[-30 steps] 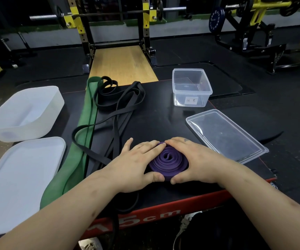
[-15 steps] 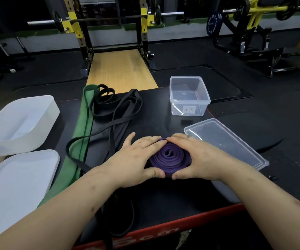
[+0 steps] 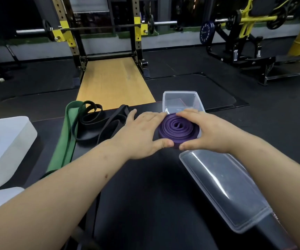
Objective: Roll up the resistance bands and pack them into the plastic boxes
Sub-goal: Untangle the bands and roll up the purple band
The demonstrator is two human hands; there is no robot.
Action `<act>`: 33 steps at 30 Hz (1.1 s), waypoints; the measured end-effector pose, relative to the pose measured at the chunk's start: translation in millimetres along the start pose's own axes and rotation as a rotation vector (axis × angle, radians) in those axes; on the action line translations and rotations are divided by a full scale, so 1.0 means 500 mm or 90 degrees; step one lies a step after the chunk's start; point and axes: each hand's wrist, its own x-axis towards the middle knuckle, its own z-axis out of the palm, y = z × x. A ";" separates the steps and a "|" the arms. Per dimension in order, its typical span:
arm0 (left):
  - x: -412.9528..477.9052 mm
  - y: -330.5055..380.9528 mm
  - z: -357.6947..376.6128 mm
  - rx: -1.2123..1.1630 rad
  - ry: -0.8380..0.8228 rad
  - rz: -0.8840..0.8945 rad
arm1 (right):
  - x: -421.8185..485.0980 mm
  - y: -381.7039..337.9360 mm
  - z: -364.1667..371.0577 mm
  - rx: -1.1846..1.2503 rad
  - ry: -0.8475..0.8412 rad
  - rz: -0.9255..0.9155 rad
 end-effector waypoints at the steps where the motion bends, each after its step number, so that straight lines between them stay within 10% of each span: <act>1: 0.023 -0.005 -0.001 0.006 0.000 -0.002 | 0.014 0.011 -0.010 -0.005 0.008 -0.001; 33: 0.218 -0.013 0.089 0.138 -0.058 -0.081 | 0.246 0.175 -0.034 -0.168 -0.263 0.301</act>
